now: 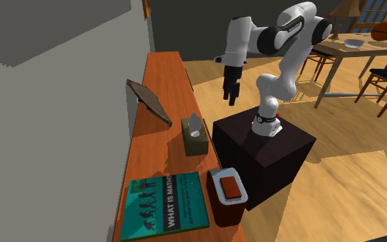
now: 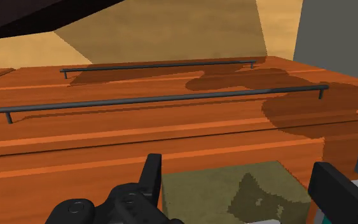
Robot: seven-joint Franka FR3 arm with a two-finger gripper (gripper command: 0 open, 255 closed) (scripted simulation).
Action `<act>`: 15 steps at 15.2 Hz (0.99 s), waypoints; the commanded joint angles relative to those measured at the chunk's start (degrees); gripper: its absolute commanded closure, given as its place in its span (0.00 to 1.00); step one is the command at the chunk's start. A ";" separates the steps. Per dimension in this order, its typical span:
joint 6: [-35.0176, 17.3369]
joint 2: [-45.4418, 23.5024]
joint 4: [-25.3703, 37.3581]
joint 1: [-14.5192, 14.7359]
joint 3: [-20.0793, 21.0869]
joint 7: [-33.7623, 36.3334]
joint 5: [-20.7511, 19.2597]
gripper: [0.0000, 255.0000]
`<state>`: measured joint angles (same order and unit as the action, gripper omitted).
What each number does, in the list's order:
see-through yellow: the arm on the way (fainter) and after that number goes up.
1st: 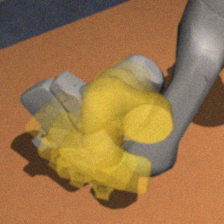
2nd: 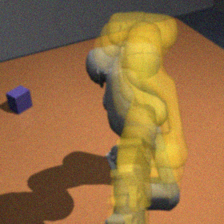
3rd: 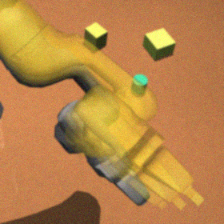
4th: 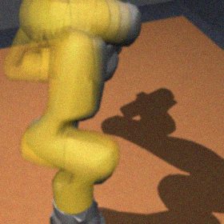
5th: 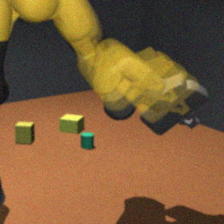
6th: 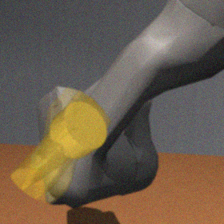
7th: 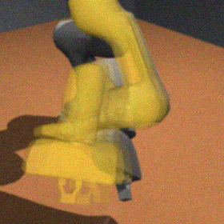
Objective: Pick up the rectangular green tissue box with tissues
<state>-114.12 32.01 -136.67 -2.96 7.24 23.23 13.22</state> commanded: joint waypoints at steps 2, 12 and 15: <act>-6.22 -4.74 1.95 -1.17 2.83 6.79 0.80 0.00; -21.78 -22.58 14.24 -6.56 11.12 32.17 -5.82 0.00; -24.12 -24.40 14.31 -6.81 11.54 34.37 -7.03 0.00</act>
<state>-137.19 8.30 -122.24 -9.67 18.61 56.89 6.56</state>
